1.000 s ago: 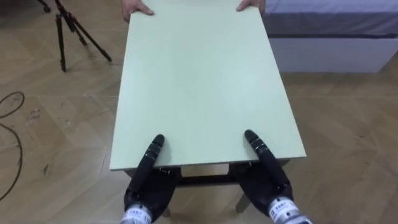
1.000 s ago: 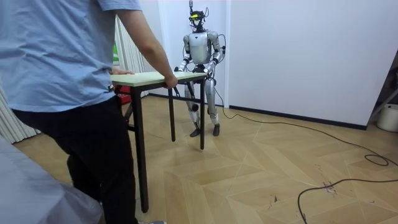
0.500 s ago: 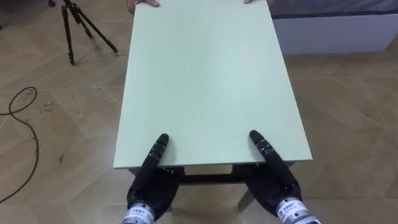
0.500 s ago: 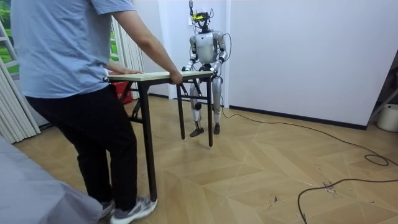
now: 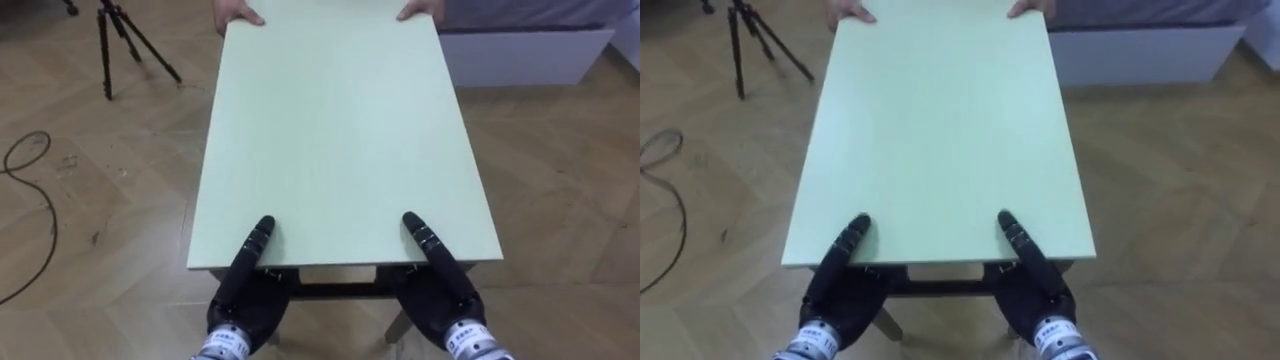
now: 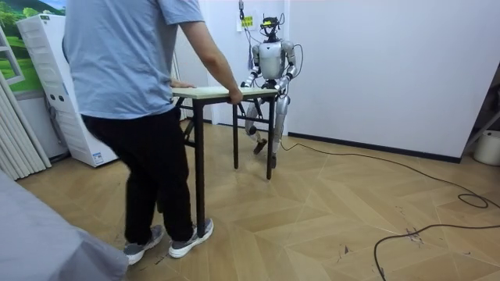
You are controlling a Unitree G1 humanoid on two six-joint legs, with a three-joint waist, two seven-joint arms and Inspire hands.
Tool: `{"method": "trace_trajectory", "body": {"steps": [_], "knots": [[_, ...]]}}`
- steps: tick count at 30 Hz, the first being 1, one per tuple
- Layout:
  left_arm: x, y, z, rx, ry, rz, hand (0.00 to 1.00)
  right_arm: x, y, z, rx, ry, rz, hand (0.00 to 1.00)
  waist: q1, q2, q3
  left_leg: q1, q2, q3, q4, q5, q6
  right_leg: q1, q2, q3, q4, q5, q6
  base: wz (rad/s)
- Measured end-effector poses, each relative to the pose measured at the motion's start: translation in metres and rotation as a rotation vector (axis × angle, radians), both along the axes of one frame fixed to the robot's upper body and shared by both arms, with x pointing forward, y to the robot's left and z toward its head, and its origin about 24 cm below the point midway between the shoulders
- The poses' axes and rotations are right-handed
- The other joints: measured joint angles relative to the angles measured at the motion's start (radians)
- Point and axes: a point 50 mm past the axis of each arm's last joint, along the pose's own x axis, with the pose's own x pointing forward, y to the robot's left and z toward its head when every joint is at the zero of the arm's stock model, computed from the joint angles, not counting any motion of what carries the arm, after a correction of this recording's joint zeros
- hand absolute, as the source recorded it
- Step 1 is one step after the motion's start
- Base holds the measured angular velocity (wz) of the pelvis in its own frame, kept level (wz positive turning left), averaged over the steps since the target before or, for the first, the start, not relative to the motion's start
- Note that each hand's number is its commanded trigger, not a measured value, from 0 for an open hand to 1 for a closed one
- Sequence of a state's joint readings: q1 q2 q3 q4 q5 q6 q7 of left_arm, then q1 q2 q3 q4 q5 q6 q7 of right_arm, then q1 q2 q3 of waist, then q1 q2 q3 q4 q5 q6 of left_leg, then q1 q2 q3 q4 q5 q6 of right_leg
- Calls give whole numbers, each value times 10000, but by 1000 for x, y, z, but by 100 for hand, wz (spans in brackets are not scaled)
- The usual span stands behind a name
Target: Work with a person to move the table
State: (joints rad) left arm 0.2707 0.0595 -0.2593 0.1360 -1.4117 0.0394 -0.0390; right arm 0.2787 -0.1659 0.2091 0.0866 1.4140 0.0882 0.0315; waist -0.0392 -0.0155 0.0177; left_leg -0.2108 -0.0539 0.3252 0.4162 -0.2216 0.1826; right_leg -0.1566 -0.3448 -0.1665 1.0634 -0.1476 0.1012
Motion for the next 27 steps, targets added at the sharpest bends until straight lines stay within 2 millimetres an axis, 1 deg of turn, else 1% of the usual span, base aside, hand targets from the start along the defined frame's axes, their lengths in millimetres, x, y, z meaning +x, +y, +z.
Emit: {"method": "trace_trajectory", "body": {"steps": [1,2,3,4,5,6,7,8,9,10,11,12,13,14,15,16,17,18,19,20,21,22,23,24,25,26,27], "knots": [[1,0,1,1,-74,-18,100,1,0,1,22,-70,-26,100,125,-52,-3,-214,14,153,20,123,32,527,126,-5,-563,-50,49,-30],[2,0,3,-5,-150,-6,100,2,1,2,40,-128,-21,100,263,-148,-2,-384,26,357,-24,250,20,1031,293,-9,-1480,-248,127,-34],[3,1,4,3,-180,15,100,2,2,3,41,-160,-11,100,381,-170,0,-488,53,416,-18,295,7,1277,436,-11,-2131,-389,120,-37],[3,2,5,25,-224,10,100,3,2,4,69,-225,-22,100,513,-197,-12,-713,90,461,-14,442,-26,1803,756,-28,-3478,-966,109,-19],[4,2,6,30,-291,-6,100,4,3,5,107,-283,-33,100,544,-211,-12,-955,171,500,-16,641,-47,2159,983,-18,-4559,-1403,150,-12],[4,2,7,50,-339,-16,100,4,3,6,123,-315,-31,100,580,-218,-9,-1072,264,549,0,744,-58,2244,1098,-61,-4988,-1536,148,-17],[5,4,9,128,-450,-41,100,6,5,7,189,-369,-34,100,731,-313,-11,-1291,423,622,-27,947,-122,2310,1266,-87,-5692,-1758,156,-30],[6,8,12,242,-550,-15,100,7,8,8,213,-415,1,100,829,-458,0,-1466,585,737,-32,1167,-161,2423,1444,-99,-6410,-1915,150,-32],[7,9,12,318,-568,-4,100,8,10,8,257,-414,-10,100,912,-489,1,-1535,678,764,-32,1259,-179,2486,1534,-96,-6724,-1941,139,-32],[9,10,13,478,-582,-4,100,8,11,8,255,-407,-27,100,1034,-506,5,-1661,866,777,-25,1412,-253,2540,1727,-119,-7181,-1969,103,-28],[9,11,13,643,-591,-10,100,8,12,8,197,-354,-21,100,1124,-504,6,-1745,1061,788,-39,1552,-323,2551,1904,-286,-7451,-2000,45,-28],[9,11,13,698,-572,-30,100,8,13,7,214,-310,-23,100,1182,-502,6,-1789,1155,784,-43,1609,-390,2548,1991,-403,-7558,-2021,6,-20],[10,11,13,787,-541,-37,100,8,13,7,199,-246,-40,100,1268,-494,7,-1864,1327,769,-93,1799,-458,2545,2126,-786,-7742,-2065,-68,-7],[11,12,13,848,-496,-36,100,8,13,7,178,-206,-50,100,1291,-426,15,-1906,1371,661,-254,2080,-501,2536,2308,-1056,-7846,-2143,-125,7],[11,12,13,856,-464,-39,100,7,13,6,192,-175,-70,100,1228,-375,14,-1908,1377,548,-406,2255,-536,2523,2413,-1116,-7849,-2138,-187,27],[11,11,13,879,-423,-81,100,6,12,5,297,-98,-144,100,1174,-344,-3,-1899,1439,449,-737,2591,-671,2416,2581,-1233,-7801,-2153,-394,32],[11,11,13,912,-416,-124,100,5,11,5,310,-64,-169,100,1179,-299,3,-1888,1504,295,-1073,2935,-871,2324,2747,-1360,-7790,-2076,-536,24],[11,11,13,926,-409,-146,100,4,11,4,307,-41,-175,100,1192,-274,-6,-1887,1539,240,-1237,3088,-973,2246,2829,-1378,-7758,-2041,-610,14],[11,11,13,940,-392,-173,100,3,11,4,331,-4,-185,100,1197,-190,-7,-1867,1631,166,-1595,3432,-1167,2121,3027,-1422,-7733,-1967,-758,15],[11,12,13,967,-393,-197,100,3,11,4,363,14,-189,100,1182,-66,-12,-1836,1658,-49,-2106,3961,-1400,1966,3279,-1421,-7726,-1856,-943,18],[11,12,13,995,-415,-211,100,3,11,4,363,14,-188,100,1181,-28,-15,-1790,1659,-152,-2451,4258,-1715,1852,3385,-1401,-7727,-1758,-1016,25],[13,12,14,1045,-510,-246,100,4,10,4,404,-39,-215,100,1199,34,-8,-1756,1630,-616,-3084,4953,-2715,1592,3556,-1428,-7752,-1586,-1227,7],[14,12,14,1047,-531,-218,100,5,11,5,410,-49,-199,100,1201,-14,38,-1894,1660,-897,-2560,4870,-2769,1410,3377,-1754,-7726,-1466,-1442,0],[12,13,13,1028,-509,-180,100,5,12,4,433,-27,-176,100,1232,-66,69,-1973,1657,-799,-1698,4264,-2221,1407,3261,-1952,-7725,-1455,-1550,-32],[7,13,10,863,-391,-55,100,5,13,4,372,-4,-37,100,1340,-76,76,-1981,1659,-754,149,2855,-1681,1404,3058,-2317,-7734,-1358,-1624,-27],[2,13,6,659,-260,72,100,4,13,3,265,25,45,100,1259,71,93,-1995,1697,-832,1647,1906,-1779,1410,3024,-2584,-7712,-1287,-1664,-22],[0,12,5,589,-196,87,100,3,12,3,219,57,55,100,1238,148,93,-1996,1748,-884,2311,1570,-1776,1410,3023,-2742,-7672,-1240,-1635,0]]}}
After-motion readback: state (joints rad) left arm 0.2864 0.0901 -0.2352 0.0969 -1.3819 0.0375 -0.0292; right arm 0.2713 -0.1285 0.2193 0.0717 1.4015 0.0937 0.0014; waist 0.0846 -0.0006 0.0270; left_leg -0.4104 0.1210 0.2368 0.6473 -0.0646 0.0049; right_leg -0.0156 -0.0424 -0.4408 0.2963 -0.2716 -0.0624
